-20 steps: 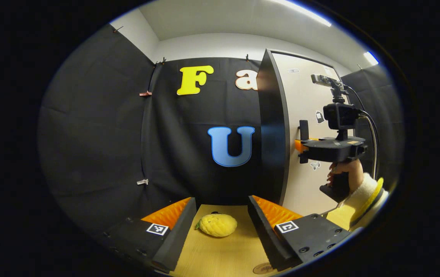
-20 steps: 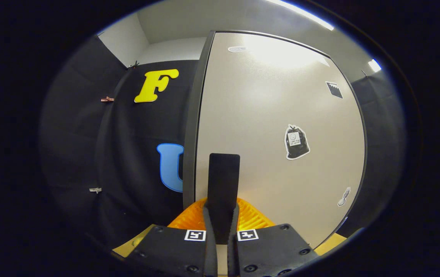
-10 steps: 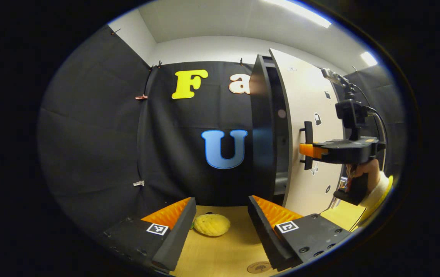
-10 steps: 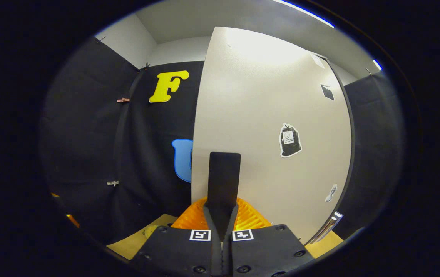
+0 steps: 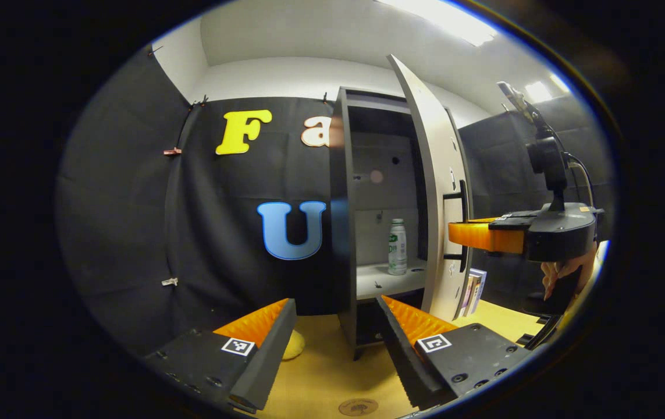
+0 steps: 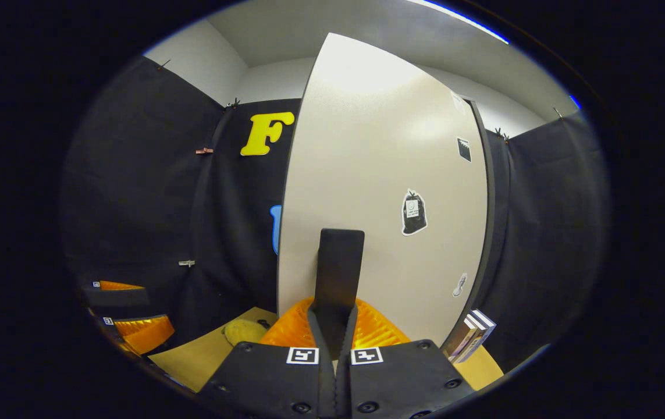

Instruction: Open the cabinet door with the right hand, grasp the bottle in the cabinet with the left hand and place it on the coaster, then close the cabinet door with the right hand.

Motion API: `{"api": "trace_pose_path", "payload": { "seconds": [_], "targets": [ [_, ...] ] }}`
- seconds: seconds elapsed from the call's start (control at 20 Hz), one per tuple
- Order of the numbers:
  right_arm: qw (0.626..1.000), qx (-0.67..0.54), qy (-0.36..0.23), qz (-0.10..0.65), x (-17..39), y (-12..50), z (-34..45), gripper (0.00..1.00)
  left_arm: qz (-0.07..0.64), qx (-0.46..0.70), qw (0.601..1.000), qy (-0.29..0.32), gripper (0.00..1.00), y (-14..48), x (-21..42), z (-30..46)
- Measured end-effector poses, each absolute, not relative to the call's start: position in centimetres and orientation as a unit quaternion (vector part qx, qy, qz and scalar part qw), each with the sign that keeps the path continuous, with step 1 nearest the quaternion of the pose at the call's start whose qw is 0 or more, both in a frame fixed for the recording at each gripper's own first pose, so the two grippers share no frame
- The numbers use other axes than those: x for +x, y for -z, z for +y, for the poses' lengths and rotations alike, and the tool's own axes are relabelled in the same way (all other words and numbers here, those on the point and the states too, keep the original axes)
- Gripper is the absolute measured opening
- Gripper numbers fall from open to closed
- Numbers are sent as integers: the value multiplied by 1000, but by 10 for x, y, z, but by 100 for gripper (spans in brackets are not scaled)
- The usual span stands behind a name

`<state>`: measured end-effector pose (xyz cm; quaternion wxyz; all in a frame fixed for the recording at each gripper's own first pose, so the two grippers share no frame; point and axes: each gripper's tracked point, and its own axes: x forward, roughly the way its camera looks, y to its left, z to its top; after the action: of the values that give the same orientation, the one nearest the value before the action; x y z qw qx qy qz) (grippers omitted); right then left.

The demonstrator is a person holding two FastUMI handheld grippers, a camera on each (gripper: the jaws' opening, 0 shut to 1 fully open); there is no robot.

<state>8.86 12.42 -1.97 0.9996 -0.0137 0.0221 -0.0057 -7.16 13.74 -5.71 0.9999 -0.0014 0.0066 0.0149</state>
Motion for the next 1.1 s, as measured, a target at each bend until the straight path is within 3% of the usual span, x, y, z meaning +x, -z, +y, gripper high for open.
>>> {"api": "trace_pose_path", "payload": {
  "seconds": [0.25, 0.3, 0.35, 0.65, 1.1],
  "targets": [
    [999, -27, 10, 29, 57, 16, 99, 5, 0, -6, 999, 46, 86, 57, -58, 99],
    [999, -25, 16, 31, 50, 16, 93, 5, -5, -7, 998, 61, 90, 54, -56, 90],
    [999, -21, 22, 33, 43, 16, 86, 5, -9, -7, 997, 77, 86, 52, -54, 81],
    [996, -21, 74, 37, 14, 14, 45, 5, -11, 3, 990, 144, 90, 54, -41, 33],
    [987, -9, 153, 51, -20, 16, -37, 5, -1, 12, 983, 183, 86, 58, -28, -35]
  ]
}}
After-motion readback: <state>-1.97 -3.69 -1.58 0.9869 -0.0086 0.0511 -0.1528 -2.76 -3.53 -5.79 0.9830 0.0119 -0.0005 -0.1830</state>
